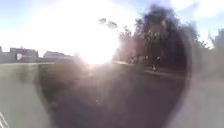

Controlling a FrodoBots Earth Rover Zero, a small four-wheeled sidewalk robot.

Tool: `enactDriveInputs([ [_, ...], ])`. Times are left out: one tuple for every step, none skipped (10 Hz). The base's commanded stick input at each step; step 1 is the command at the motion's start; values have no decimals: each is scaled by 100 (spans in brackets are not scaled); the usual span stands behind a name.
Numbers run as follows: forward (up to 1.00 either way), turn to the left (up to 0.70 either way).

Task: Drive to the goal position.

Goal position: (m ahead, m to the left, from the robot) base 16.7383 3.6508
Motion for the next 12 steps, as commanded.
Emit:
enactDriveInputs([
  [100,0],
  [100,0],
  [100,0],
  [100,0],
  [100,0],
  [100,0],
  [100,0],
  [100,0],
  [100,0],
  [100,0],
  [100,0],
  [100,0],
])
